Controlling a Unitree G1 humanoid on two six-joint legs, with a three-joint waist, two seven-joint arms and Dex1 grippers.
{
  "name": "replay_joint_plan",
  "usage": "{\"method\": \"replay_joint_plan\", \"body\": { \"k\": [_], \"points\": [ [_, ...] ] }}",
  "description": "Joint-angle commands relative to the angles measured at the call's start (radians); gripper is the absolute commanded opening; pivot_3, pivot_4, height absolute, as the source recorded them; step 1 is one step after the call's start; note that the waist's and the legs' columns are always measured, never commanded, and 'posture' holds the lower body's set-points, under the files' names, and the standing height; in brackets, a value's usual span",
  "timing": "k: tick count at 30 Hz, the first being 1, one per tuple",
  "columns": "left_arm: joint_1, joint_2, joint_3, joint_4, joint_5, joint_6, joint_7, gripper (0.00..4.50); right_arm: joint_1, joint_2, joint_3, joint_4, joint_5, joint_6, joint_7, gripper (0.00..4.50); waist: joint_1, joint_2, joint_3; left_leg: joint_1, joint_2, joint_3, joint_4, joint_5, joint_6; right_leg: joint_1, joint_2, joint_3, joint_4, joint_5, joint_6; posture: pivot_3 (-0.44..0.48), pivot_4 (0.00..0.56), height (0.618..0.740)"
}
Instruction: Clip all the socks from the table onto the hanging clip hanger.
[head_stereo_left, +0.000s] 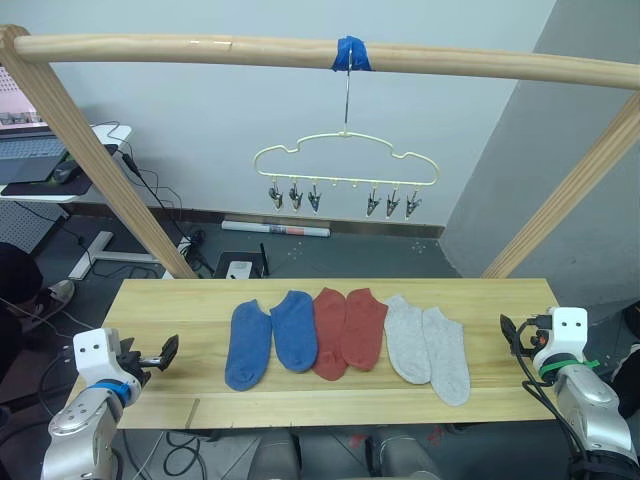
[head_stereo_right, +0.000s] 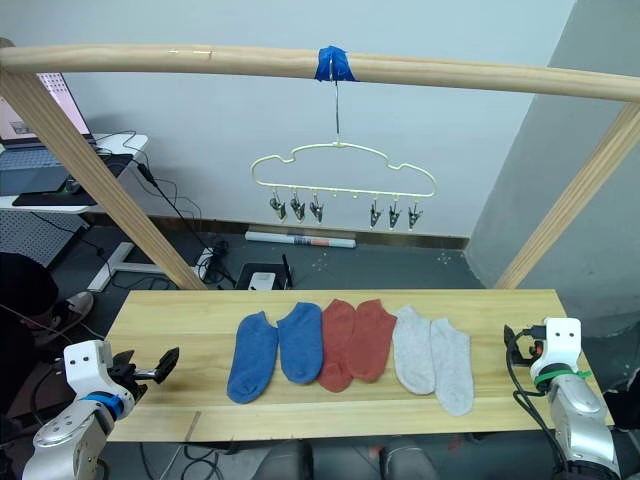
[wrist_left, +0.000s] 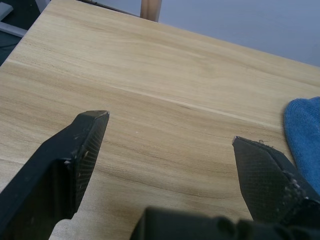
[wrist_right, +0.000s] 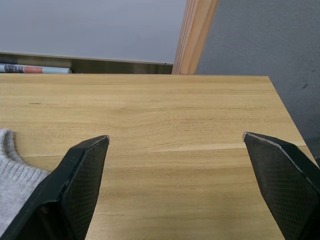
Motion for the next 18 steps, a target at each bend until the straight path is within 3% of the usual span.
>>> {"method": "replay_joint_plan", "body": {
  "k": [1,15,18],
  "points": [
    [0.004,0.021,0.034,-0.017,-0.015,0.006,0.008,4.49,-0.012,-0.006,-0.01,-0.024,0.002,-0.012,-0.006,4.5,0.0,0.0,0.0,0.0,0.0,0.0,0.0,0.0,0.0,0.0,0.0,0.0,0.0,0.0,0.0,0.146,0.134,0.74],
    [0.011,0.033,0.077,-0.064,-0.068,-0.02,-0.04,4.49,-0.036,-0.009,0.033,-0.029,-0.029,-0.042,0.004,4.5,0.0,0.0,0.0,0.0,0.0,0.0,0.0,0.0,0.0,0.0,0.0,0.0,0.0,0.0,0.0,0.134,0.142,0.74],
    [0.004,0.028,0.07,-0.165,-0.119,0.006,-0.076,4.49,-0.03,-0.018,0.083,-0.075,-0.048,-0.066,0.06,4.5,-0.002,0.0,0.0,0.0,0.0,0.0,0.0,0.0,0.0,0.0,0.0,0.0,0.0,0.0,0.0,0.12,0.142,0.74]
  ]
}}
